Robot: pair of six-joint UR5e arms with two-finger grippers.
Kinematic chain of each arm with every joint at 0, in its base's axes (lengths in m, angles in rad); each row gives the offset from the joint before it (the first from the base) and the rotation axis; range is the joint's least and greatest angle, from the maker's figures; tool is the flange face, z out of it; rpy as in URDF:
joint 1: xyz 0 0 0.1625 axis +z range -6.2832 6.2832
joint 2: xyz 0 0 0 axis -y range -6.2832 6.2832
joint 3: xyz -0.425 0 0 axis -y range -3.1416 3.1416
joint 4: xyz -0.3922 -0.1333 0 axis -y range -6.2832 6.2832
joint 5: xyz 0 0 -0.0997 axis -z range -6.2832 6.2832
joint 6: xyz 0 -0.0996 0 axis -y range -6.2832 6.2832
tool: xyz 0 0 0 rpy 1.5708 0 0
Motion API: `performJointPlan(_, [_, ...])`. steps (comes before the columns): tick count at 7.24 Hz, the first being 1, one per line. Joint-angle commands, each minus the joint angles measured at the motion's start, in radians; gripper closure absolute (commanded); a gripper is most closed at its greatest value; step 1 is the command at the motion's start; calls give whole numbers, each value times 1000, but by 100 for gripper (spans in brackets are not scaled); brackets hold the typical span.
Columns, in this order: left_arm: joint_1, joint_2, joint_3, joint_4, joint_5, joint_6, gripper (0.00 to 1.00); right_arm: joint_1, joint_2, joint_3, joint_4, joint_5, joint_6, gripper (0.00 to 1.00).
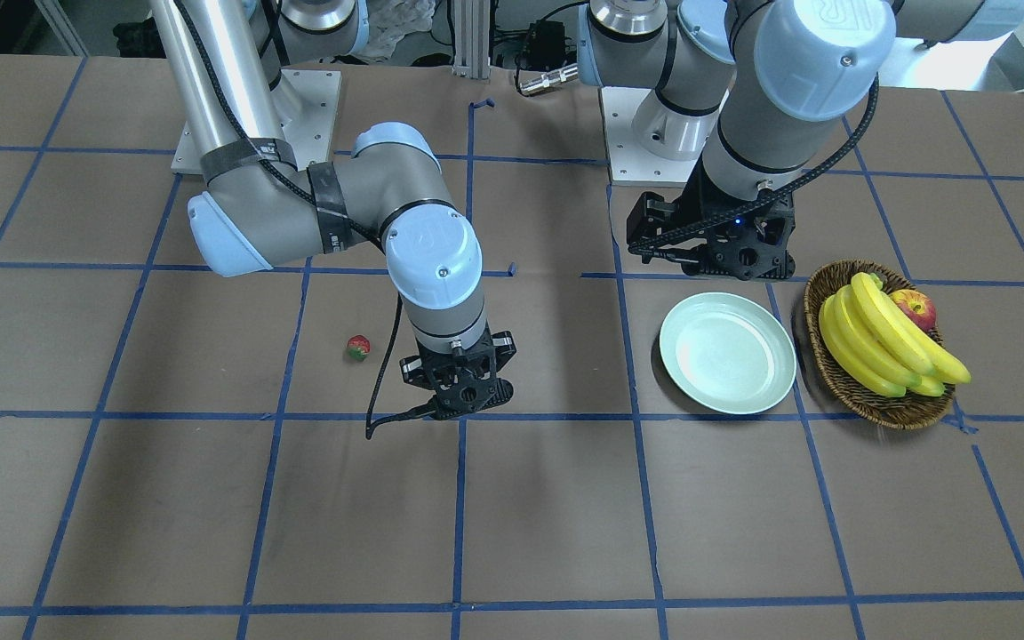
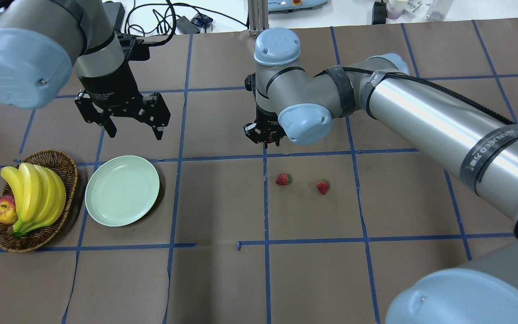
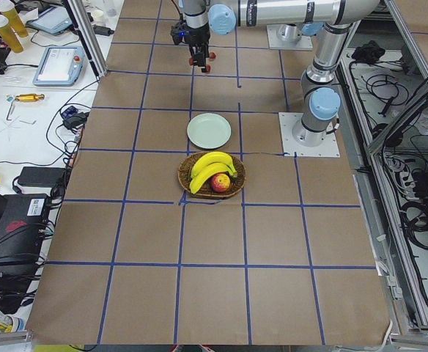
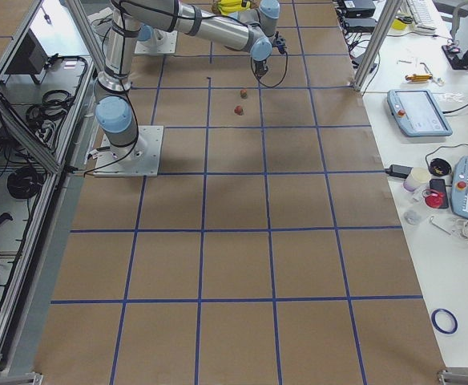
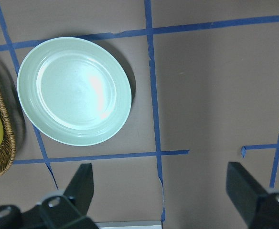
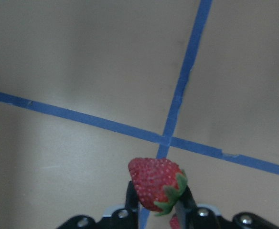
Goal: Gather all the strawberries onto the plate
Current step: 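Carry the strawberry toward the plate and release it on the table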
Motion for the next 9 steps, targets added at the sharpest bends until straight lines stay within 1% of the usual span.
performJointPlan(1, [1, -1, -2, 0, -2, 0, 0, 27, 33, 7, 6, 29, 0, 100])
performJointPlan(3, [1, -2, -2, 0, -4, 0, 0, 44, 59, 8, 5, 31, -7, 100])
performJointPlan(4, [7, -2, 0, 0, -8, 2, 0, 45, 64, 10, 8, 57, -10, 100])
performJointPlan(5, [7, -2, 1, 0, -7, 2, 0, 45, 65, 13, 8, 60, -14, 100])
performJointPlan(6, [5, -2, 0, 0, -5, 2, 0, 45, 65, 14, 6, 65, -14, 87])
performJointPlan(7, [5, -2, 0, 0, -7, 0, 0, 45, 67, 16, 6, 97, -15, 50])
performJointPlan(8, [5, -2, 0, 0, -7, 0, 0, 45, 64, 19, 9, 98, -15, 35])
performJointPlan(9, [5, -2, 0, 0, -2, 0, 0, 47, 59, 31, 8, 98, -12, 30])
